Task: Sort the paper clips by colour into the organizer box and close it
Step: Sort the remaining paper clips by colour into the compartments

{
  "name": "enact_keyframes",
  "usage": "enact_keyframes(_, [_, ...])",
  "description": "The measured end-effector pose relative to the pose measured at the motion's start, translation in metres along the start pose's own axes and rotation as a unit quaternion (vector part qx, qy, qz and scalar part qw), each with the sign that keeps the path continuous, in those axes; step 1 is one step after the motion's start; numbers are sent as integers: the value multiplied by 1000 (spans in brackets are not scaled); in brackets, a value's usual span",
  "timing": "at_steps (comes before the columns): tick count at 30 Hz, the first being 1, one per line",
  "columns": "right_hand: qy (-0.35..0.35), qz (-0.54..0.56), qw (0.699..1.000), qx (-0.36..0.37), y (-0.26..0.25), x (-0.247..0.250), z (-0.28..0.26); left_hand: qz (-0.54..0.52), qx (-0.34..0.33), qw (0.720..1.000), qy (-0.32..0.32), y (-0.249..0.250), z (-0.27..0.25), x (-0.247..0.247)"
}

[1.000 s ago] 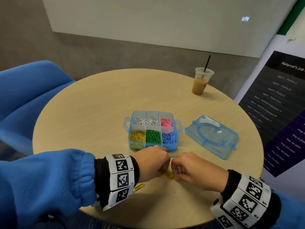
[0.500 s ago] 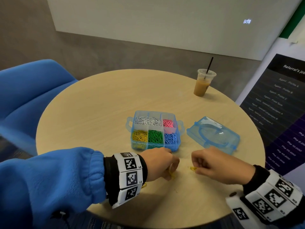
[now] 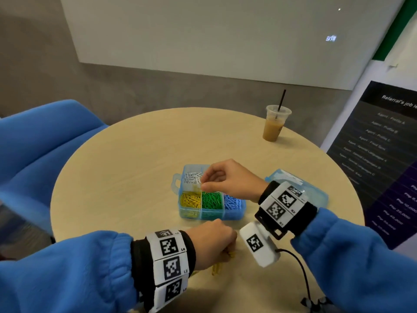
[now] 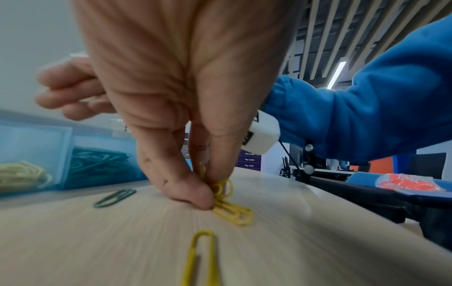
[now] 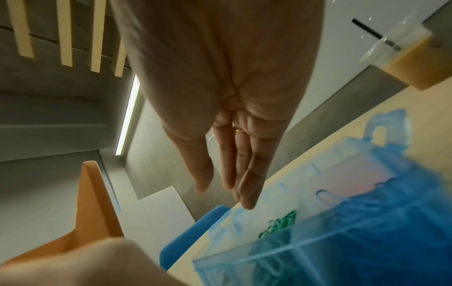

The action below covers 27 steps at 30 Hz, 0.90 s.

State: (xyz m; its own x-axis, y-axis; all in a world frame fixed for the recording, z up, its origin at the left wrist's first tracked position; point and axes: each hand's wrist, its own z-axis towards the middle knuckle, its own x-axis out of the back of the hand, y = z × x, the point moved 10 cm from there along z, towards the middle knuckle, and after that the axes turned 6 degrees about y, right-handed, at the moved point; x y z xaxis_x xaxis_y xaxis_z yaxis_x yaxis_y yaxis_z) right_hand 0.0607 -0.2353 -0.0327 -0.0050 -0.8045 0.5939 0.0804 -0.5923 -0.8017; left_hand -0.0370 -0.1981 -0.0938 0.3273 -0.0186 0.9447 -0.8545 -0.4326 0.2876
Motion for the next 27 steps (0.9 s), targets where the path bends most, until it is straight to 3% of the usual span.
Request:
enact_keyframes(3, [-15,-33,999,-7,8,-4,-3,-10,-1,1000,-5,-2,-1,1])
enact_keyframes(10, [40,-67,997,-14,25,32,-42,-64,8,997,-42,-9,3,-3])
enact_keyframes(19, [22,-71,997,0,27,28,-87,-94,-11,995,-19,-13,1,5])
enact_keyframes(23, [17,-67,998,1,25,26,-94,-160,5,987,16,-32,-4,35])
enact_keyframes(27, [-21,-93,995,27,13,9,-95,-169,40,979,111,-69,-7,91])
